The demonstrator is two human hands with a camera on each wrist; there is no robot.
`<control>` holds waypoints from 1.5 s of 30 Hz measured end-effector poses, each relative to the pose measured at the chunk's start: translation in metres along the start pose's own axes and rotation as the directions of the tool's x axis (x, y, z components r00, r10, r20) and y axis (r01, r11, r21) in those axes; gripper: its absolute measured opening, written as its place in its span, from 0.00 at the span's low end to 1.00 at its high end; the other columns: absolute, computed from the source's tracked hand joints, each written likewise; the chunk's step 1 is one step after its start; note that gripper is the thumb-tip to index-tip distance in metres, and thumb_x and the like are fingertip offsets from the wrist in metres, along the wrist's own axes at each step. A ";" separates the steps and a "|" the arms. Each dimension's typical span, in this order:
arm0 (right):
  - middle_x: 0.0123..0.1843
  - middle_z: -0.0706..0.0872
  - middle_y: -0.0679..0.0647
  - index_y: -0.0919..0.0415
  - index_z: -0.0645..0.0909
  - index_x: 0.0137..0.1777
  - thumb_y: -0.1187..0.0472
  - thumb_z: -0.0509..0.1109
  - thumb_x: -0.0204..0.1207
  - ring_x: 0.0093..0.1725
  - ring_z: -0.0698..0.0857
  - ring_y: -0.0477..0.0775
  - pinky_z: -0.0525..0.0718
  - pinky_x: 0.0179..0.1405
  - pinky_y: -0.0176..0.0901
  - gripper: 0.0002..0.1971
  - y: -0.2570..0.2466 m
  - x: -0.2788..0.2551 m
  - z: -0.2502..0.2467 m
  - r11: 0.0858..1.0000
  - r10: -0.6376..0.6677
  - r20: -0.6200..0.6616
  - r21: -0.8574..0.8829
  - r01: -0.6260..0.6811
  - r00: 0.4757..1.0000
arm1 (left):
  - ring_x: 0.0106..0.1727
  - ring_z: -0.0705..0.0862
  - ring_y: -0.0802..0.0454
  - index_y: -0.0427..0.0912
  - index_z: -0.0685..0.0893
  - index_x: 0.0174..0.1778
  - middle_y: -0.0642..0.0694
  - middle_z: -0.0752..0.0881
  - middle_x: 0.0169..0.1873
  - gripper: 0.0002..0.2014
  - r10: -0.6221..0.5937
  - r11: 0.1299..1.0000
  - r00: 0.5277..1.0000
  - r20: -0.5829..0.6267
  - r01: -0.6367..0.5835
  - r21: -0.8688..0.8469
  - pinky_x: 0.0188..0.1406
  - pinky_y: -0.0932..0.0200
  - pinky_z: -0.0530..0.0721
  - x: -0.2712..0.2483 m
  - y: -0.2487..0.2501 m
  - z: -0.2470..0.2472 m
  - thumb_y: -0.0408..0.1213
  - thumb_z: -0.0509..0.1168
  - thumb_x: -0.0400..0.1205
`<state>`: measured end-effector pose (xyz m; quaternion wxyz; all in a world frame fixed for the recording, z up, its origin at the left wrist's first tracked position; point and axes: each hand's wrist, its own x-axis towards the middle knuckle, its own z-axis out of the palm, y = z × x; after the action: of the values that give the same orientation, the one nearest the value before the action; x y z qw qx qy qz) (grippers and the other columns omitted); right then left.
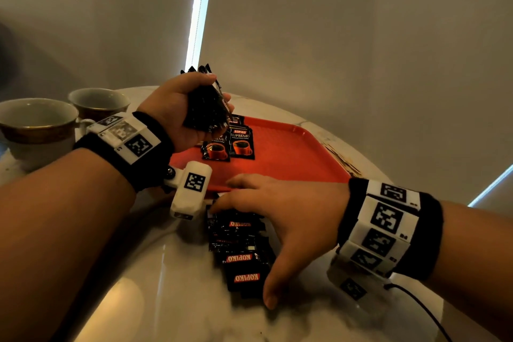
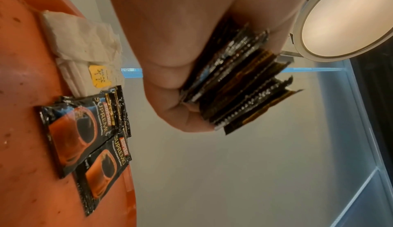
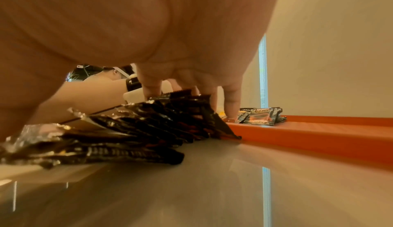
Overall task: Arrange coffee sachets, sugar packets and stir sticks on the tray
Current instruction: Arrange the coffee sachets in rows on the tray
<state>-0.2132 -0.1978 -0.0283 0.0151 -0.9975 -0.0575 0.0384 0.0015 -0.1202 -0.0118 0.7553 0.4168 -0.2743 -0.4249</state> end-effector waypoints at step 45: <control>0.33 0.89 0.42 0.54 0.90 0.40 0.68 0.80 0.71 0.30 0.84 0.41 0.76 0.30 0.29 0.08 0.052 -0.053 -0.061 0.910 0.373 -0.411 0.339 -0.240 0.832 | 0.46 0.90 0.46 0.40 0.80 0.59 0.40 0.87 0.53 0.14 -0.035 0.999 0.999 -0.035 0.034 -0.021 0.38 0.50 0.87 -0.003 0.000 0.005 0.46 0.64 0.84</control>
<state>-0.2549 -0.2568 0.0343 0.1594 -0.9611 0.1159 -0.1934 -0.0037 -0.1197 -0.0100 0.7567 0.4214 -0.2492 -0.4332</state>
